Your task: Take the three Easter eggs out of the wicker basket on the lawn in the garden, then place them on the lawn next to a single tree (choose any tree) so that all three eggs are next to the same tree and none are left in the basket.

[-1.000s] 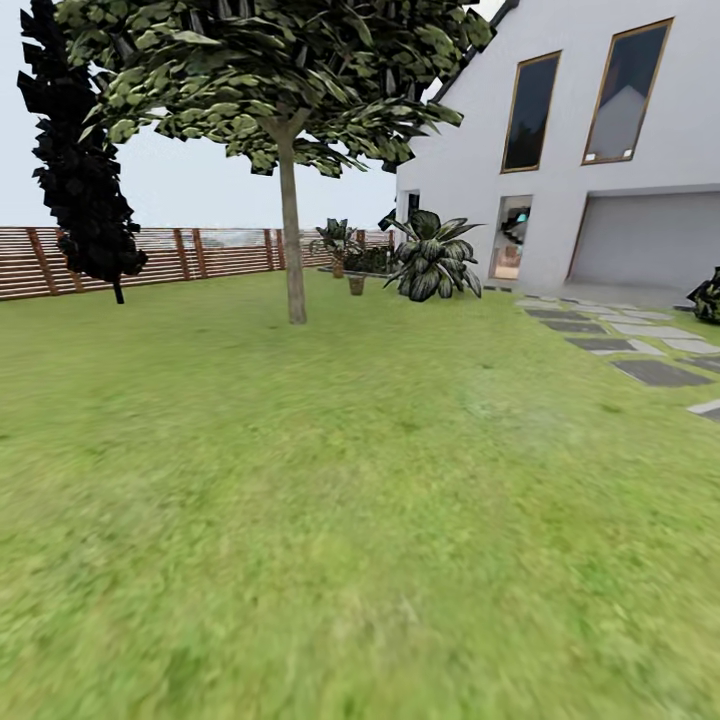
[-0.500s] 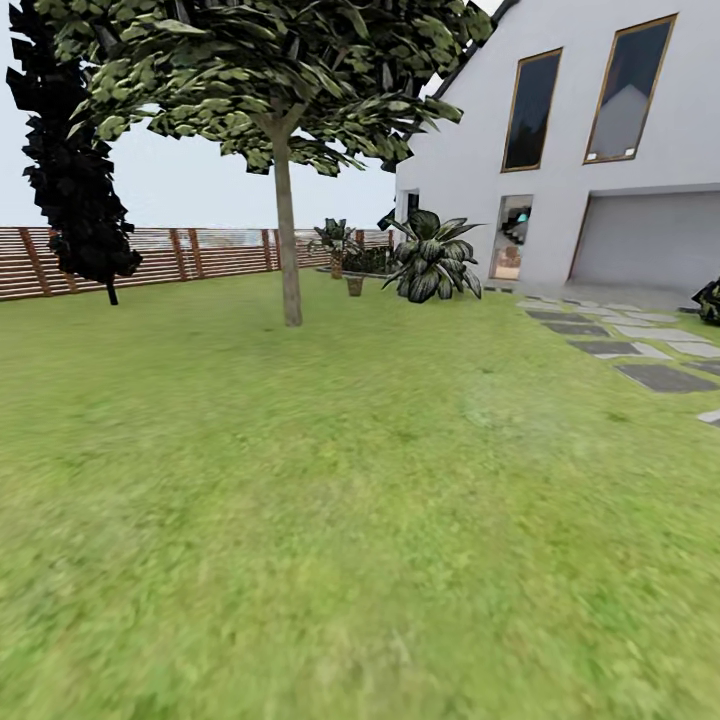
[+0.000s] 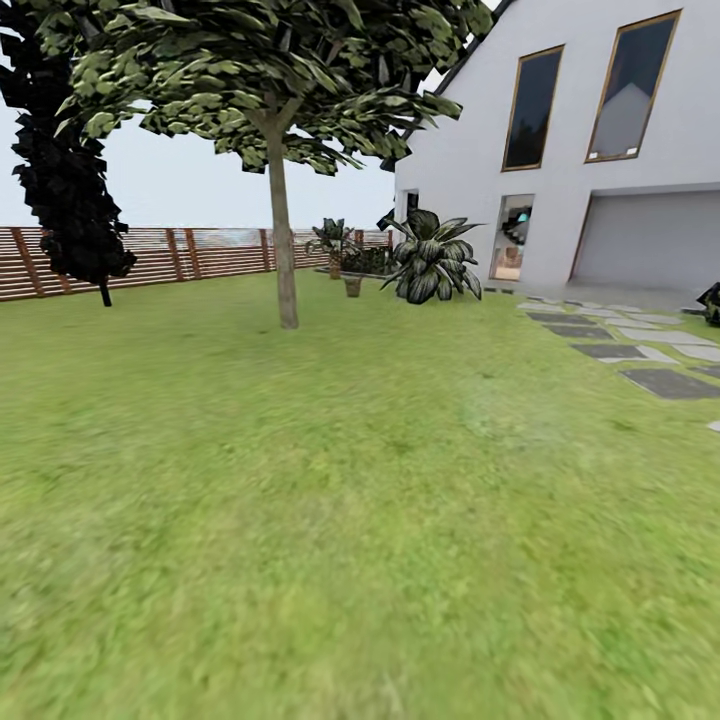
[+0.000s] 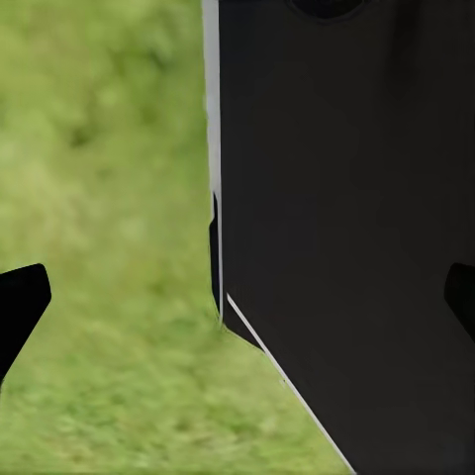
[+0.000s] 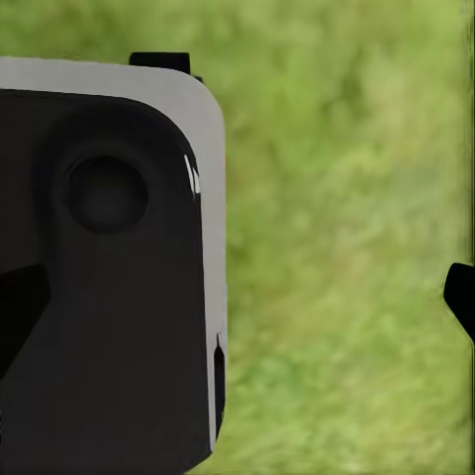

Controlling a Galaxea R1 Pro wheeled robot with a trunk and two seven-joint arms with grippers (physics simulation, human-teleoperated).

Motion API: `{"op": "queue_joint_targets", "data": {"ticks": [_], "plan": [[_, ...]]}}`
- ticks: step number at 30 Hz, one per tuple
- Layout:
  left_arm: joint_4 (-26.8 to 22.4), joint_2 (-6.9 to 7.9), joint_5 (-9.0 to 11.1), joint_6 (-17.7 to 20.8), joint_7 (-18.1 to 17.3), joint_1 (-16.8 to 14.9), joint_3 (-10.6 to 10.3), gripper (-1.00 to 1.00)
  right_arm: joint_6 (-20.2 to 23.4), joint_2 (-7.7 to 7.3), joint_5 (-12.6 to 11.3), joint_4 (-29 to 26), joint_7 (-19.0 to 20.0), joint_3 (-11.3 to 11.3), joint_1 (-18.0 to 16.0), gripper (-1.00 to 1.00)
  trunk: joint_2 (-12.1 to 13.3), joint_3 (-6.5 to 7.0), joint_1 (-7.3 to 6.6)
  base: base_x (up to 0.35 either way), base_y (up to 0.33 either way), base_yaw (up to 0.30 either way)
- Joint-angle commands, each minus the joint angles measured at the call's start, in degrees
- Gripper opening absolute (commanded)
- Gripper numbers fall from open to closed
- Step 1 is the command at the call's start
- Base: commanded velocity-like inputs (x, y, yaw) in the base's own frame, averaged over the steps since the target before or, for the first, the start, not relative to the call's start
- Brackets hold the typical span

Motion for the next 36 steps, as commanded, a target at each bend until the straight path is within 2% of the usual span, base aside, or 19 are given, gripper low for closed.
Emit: {"op": "queue_joint_targets", "data": {"ticks": [1, 36], "plan": [[0.0, 0.01, 0.0, 0.0, 0.0, 0.0, 0.0, 1.00, 0.0, 0.00, 0.0, 0.0, 0.0, 0.0, 0.0, 1.00, 0.0, -0.04, 0.03, 0.333, -0.123, 0.000], [-0.1, 0.03, 0.0, 0.0, 0.0, 0.0, 0.0, 1.00, 0.0, -0.03, 0.2, 0.0, 0.0, 0.0, 0.0, 1.00, 0.0, -0.04, 0.03, 0.333, -0.123, 0.000]]}}
